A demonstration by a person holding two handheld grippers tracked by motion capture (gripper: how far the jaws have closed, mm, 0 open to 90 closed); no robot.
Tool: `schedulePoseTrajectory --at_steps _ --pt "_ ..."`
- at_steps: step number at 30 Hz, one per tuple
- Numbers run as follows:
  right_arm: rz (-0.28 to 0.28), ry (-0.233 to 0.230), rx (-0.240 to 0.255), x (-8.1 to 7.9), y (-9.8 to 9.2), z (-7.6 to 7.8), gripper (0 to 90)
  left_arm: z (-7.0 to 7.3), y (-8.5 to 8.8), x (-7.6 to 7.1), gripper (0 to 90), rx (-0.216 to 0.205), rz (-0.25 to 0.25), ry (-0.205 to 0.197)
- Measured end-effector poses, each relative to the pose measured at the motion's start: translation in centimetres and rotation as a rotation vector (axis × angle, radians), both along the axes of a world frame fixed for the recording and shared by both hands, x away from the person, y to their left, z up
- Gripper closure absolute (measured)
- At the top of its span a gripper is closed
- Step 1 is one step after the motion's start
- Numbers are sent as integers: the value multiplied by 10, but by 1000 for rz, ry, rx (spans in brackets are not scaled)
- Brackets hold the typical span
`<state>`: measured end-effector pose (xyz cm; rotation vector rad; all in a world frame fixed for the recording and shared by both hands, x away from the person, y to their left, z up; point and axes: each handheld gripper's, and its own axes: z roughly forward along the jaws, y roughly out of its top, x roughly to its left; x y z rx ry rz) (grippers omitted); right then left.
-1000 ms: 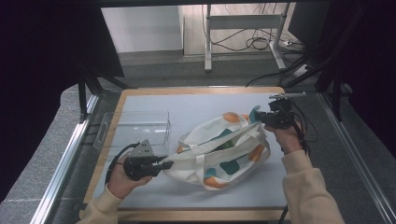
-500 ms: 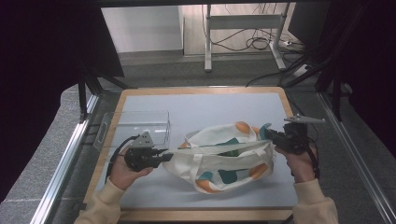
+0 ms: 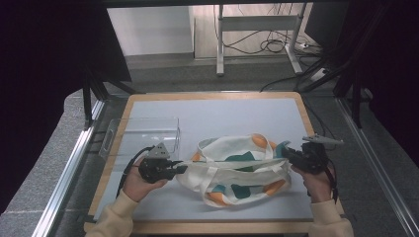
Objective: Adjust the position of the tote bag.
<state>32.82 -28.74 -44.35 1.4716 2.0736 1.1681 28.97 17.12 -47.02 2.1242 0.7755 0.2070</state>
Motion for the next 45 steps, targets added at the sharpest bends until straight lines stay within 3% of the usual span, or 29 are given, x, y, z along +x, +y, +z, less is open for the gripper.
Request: schedulePoseTrajectory --at_steps 6,8,13,17,21,29,35,45 --pt "-22 -60 -1 -8 -1 10 418 10 14 -9 593 -56 29 -32" --pt "-36 -82 -11 -10 0 15 366 18 21 -13 551 -95 45 -42" --pt "-37 -113 -14 -14 5 27 286 24 21 -16 432 -106 51 -54" --pt "0 -127 -13 -17 10 35 263 26 17 -15 380 -96 58 -48" --pt "105 -145 -36 -16 28 45 245 33 7 -9 372 -71 55 -51" --pt "215 -136 -46 -5 55 45 235 47 -12 8 369 -64 51 -23" --pt "286 -133 -26 -11 63 48 236 47 -23 11 397 -54 40 -18" --pt "311 -128 -26 -22 63 47 237 48 -22 7 387 -61 36 -42"
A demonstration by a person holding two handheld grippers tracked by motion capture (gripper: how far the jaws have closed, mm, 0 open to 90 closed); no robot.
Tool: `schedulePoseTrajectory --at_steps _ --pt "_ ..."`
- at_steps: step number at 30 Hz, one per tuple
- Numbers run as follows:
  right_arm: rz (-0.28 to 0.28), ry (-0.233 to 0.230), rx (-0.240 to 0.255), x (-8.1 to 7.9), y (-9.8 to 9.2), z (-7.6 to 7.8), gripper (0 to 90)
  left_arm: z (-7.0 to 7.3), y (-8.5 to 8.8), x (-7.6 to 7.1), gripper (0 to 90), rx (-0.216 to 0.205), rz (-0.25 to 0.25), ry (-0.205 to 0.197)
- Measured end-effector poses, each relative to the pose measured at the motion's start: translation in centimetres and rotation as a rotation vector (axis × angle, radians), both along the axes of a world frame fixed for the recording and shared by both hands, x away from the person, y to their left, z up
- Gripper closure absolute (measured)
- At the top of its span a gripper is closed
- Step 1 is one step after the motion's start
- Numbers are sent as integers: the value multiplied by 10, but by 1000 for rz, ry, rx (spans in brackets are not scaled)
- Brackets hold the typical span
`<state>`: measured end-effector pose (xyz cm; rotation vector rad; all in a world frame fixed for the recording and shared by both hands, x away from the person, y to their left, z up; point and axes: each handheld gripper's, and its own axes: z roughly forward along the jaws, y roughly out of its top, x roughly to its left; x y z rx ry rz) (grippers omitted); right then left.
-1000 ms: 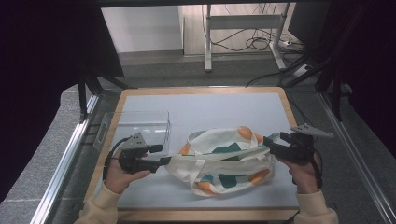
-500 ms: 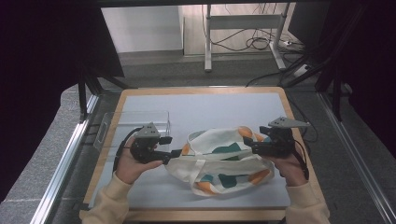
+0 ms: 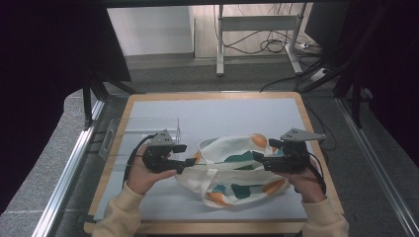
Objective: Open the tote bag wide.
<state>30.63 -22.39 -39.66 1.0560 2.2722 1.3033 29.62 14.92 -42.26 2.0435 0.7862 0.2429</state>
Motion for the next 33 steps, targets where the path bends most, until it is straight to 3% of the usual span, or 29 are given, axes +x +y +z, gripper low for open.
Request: schedulePoseTrajectory --at_steps 8,17,24,28,29,33 --pt "15 -2 -20 -3 4 -2 237 -1 -5 4 388 4 -20 5" --pt "54 -5 -33 -10 10 -2 241 1 -22 9 409 25 -62 9" --pt "58 4 -36 -10 9 -4 241 3 -46 21 419 74 -122 14" --pt "56 4 -33 -10 9 -4 241 2 -56 26 430 78 -141 27" --pt "56 6 -34 -10 9 -4 241 0 -63 29 441 105 -149 34" --pt "65 4 -33 -11 10 -4 241 -1 -72 31 457 132 -171 40"
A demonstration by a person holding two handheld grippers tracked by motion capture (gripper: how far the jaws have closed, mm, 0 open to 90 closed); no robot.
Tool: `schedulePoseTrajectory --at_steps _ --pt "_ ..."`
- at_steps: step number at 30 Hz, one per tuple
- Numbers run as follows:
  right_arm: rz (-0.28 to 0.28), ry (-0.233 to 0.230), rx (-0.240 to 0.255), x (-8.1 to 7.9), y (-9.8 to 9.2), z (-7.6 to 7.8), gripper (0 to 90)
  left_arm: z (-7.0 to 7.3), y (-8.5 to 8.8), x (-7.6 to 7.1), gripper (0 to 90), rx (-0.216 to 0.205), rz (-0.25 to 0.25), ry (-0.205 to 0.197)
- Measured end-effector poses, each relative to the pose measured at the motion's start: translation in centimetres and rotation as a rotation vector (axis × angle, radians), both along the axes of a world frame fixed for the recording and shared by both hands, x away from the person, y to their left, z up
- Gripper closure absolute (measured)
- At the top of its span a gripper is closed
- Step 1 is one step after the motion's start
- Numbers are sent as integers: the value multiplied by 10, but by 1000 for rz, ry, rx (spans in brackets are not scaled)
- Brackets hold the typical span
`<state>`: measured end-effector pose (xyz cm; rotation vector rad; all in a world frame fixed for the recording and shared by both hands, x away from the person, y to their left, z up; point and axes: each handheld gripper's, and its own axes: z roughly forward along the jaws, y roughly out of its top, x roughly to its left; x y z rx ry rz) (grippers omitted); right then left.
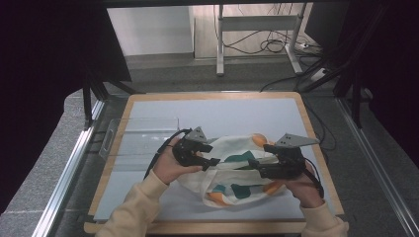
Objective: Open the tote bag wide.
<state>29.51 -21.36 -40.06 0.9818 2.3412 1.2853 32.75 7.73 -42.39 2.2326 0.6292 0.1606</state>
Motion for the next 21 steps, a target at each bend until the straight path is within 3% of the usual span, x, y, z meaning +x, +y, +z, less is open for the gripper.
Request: schedulePoseTrajectory --at_steps 7,11,16,21 --pt "11 11 0 1 1 -1 239 -7 -19 4 499 52 -77 17" --pt "15 10 -2 0 1 -2 238 -14 -25 4 600 70 -95 33" --pt "20 14 -3 0 2 -3 236 -15 -25 2 788 63 -108 51" --pt "25 25 -6 1 2 -4 235 -14 -22 4 868 43 -119 38"
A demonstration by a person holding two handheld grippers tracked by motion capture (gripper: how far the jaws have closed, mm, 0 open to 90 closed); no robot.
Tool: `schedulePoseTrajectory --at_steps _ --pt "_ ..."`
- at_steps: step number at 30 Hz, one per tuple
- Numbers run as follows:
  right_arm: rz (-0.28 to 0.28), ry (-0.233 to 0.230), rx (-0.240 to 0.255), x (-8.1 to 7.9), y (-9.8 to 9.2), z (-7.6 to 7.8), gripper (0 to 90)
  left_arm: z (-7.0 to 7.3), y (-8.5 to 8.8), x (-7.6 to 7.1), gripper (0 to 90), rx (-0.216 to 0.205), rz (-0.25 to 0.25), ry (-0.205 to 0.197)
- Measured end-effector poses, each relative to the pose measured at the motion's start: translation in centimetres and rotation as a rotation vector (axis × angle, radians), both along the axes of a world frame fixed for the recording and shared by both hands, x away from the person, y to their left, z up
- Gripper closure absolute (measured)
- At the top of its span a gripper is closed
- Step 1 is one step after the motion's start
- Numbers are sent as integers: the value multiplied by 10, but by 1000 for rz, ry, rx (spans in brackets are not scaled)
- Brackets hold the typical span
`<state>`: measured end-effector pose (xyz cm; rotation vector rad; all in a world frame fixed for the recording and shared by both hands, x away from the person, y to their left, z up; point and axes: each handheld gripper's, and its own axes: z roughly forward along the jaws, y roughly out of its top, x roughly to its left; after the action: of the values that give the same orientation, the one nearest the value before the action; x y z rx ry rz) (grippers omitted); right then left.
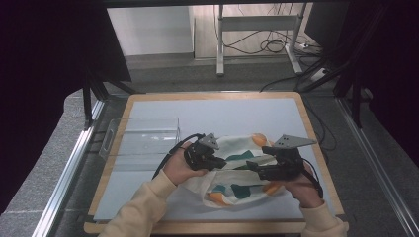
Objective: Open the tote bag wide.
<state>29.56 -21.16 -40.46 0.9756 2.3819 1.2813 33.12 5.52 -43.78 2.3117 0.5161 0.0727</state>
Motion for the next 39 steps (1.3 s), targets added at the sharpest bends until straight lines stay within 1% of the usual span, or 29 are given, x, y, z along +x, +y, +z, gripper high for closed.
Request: schedulePoseTrajectory --at_steps 2,3,5,7,9,14,15,17,20,21,22,23,24,27,29,30,31,32,34,35,36,37,38,39 --pt "4 2 -4 0 -1 0 236 0 1 0 872 -1 -1 1" --pt "3 5 -2 0 -1 -1 236 0 1 0 872 -11 0 -3" --pt "3 10 -2 1 -1 -1 237 1 2 0 873 -17 3 -3" --pt "6 13 -4 1 -1 -2 240 3 3 1 874 -15 2 -3" --pt "23 23 -1 1 2 -3 244 5 4 1 874 -19 3 -6" --pt "67 26 -18 0 13 -4 253 6 5 2 876 -24 -2 -5" --pt "75 28 -23 1 15 -5 257 5 5 4 877 -20 -9 -5" --pt "78 30 -27 2 16 -5 263 6 5 5 877 -19 -12 -8" --pt "114 40 -43 4 23 -8 276 8 7 7 878 -30 2 -10" --pt "114 40 -43 4 23 -8 276 8 7 7 878 -30 2 -10" --pt "134 51 -62 2 27 -10 282 7 7 7 878 -34 4 -7" --pt "134 51 -62 2 27 -10 282 7 7 7 878 -34 4 -7" --pt "147 57 -78 2 30 -13 294 7 7 7 878 -33 2 -7" --pt "162 63 -107 0 34 -16 321 8 7 7 878 -28 -1 -9" --pt "179 71 -126 0 36 -19 343 7 7 7 879 -39 5 -4" --pt "188 70 -135 0 38 -21 357 7 8 8 879 -32 -2 -8" --pt "197 73 -146 0 39 -23 372 6 7 8 879 -44 9 3" --pt "205 80 -159 -1 40 -24 390 6 8 9 878 -44 6 5" --pt "211 89 -183 -1 42 -28 434 6 8 9 878 -62 23 14" --pt "220 93 -192 -1 42 -30 458 6 8 9 879 -63 24 13" --pt "223 103 -194 -1 42 -32 490 6 8 9 878 -61 25 11" --pt "223 103 -194 -1 42 -32 490 6 8 9 879 -61 25 11" --pt "231 115 -197 0 42 -34 545 7 8 9 879 -50 20 3" --pt "231 115 -197 0 42 -34 545 7 8 9 879 -50 20 3"
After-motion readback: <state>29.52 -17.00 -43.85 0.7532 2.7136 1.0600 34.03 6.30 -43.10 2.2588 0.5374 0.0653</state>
